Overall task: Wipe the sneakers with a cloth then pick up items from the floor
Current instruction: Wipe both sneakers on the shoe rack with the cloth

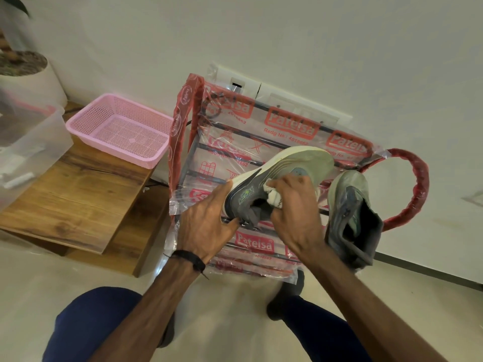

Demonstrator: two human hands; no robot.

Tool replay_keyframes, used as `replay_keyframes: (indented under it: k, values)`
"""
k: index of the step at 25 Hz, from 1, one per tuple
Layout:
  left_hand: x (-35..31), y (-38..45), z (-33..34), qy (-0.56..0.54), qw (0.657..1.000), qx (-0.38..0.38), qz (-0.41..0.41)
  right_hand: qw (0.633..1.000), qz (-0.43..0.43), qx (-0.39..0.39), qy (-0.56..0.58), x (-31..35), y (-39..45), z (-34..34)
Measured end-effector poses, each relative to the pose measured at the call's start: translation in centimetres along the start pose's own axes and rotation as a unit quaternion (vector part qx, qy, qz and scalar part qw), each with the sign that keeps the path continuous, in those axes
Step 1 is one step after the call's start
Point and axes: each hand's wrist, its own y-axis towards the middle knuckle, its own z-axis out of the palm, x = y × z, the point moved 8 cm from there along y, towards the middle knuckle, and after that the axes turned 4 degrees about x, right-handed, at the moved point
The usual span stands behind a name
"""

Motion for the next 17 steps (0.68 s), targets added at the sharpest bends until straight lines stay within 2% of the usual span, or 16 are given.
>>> replay_keyframes:
  k: [3,4,5,7,9,13,17]
  values:
    - [-0.1,-0.1,-0.1,0.0,1.0,-0.003,0.007,0.991,-0.111,0.075,0.01,1.6,-1.3,-0.5]
    - [-0.3,-0.1,0.0,-0.001,1.0,0.0,0.007,0.988,-0.128,0.079,0.015,0.9,-1.0,-1.0]
    - [-0.3,-0.1,0.1,-0.001,1.0,0.004,0.006,0.992,-0.113,0.053,0.03,-0.6,-0.3,-1.9]
    - [-0.3,0.0,0.1,0.0,1.0,0.004,0.003,0.997,0.0,-0.056,0.054,-5.2,1.5,-3.8]
    - [-0.4,0.0,0.3,0.003,1.0,0.005,0.008,0.992,0.082,-0.093,0.033,-6.8,2.2,-3.9]
    - [0.1,0.1,0.0,0.001,1.0,0.005,0.002,1.0,0.025,-0.012,0.004,-2.2,1.6,0.0]
    - [0.1,0.0,0.1,0.002,1.0,0.005,0.006,0.99,-0.115,0.08,0.02,0.3,-0.3,-0.1]
